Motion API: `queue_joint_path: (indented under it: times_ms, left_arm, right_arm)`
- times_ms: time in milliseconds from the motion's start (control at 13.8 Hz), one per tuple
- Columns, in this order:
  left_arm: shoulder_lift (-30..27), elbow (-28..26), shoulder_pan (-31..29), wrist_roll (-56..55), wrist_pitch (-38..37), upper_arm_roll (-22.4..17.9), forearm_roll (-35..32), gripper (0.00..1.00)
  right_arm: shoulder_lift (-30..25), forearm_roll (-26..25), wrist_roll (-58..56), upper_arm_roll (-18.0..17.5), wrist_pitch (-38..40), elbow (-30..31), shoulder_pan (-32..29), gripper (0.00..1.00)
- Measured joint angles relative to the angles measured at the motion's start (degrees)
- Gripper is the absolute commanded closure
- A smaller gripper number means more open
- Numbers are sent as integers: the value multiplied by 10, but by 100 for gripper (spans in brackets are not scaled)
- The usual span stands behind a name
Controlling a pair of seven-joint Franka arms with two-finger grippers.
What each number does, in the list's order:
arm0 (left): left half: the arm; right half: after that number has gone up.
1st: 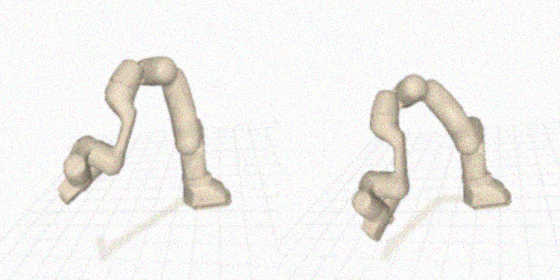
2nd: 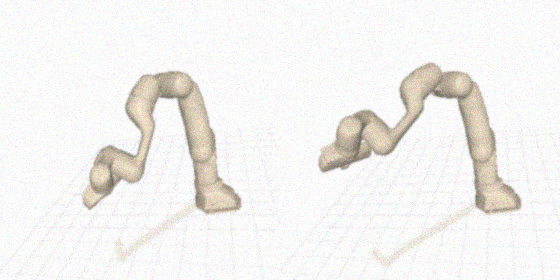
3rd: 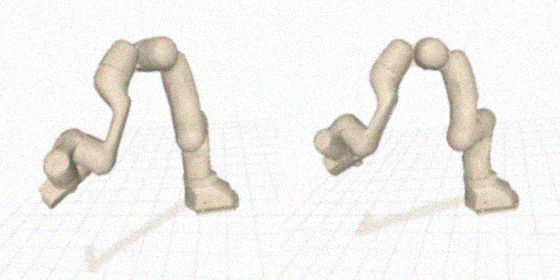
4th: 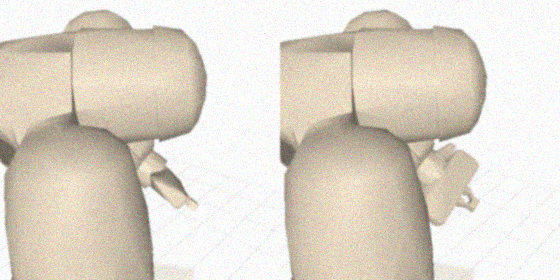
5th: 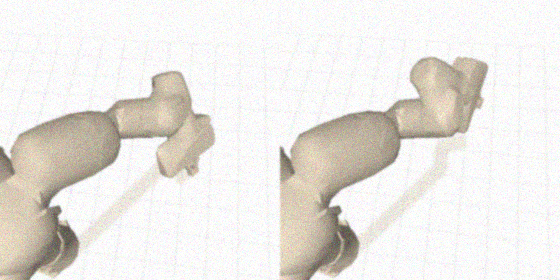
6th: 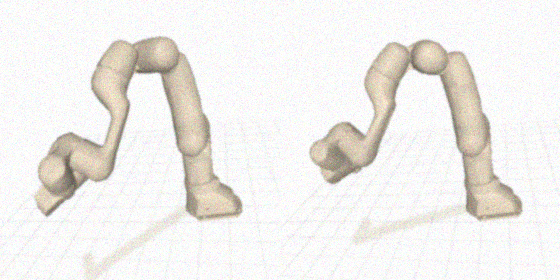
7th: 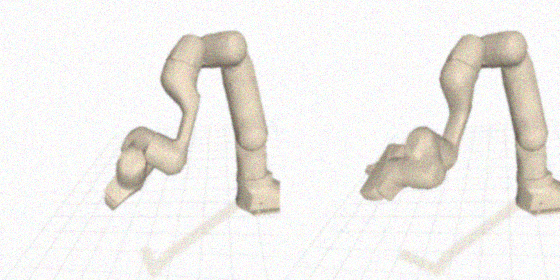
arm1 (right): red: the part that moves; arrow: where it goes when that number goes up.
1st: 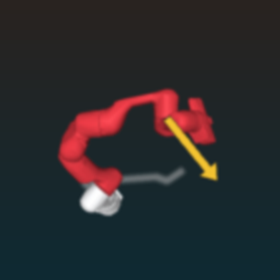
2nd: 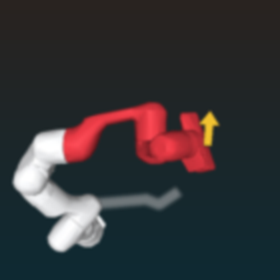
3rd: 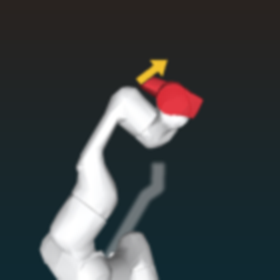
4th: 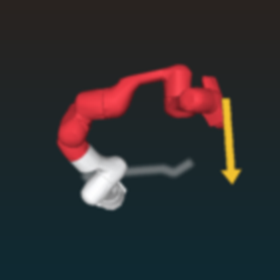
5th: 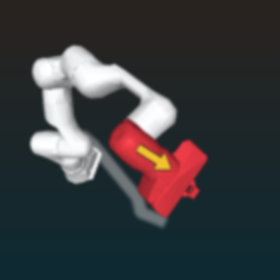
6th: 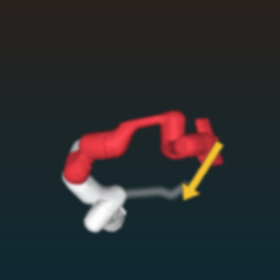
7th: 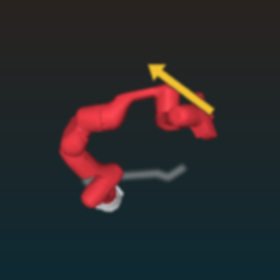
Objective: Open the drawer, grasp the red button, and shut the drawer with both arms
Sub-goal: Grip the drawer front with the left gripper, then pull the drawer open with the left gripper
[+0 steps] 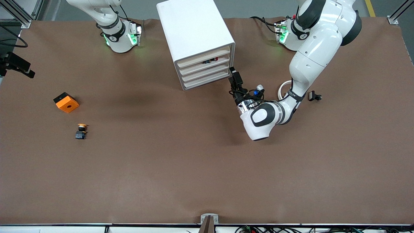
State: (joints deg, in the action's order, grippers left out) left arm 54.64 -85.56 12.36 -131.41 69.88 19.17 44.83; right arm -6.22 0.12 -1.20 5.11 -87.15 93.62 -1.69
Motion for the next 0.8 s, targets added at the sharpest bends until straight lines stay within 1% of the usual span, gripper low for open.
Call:
queue_joint_path:
  times_ms: [72, 290, 797]
  left_arm:
    - [2, 1, 3, -2, 0, 0, 1, 13]
    - [3, 4, 12, -19, 0, 0, 2, 29]
    - [3, 8, 28, -23, -3, 1, 2, 29]
  right_arm:
    - [0, 0, 0, 0, 0, 0, 0, 0]
    - [0, 0, 0, 0, 0, 0, 0, 0]
    - [0, 0, 0, 0, 0, 0, 0, 0]
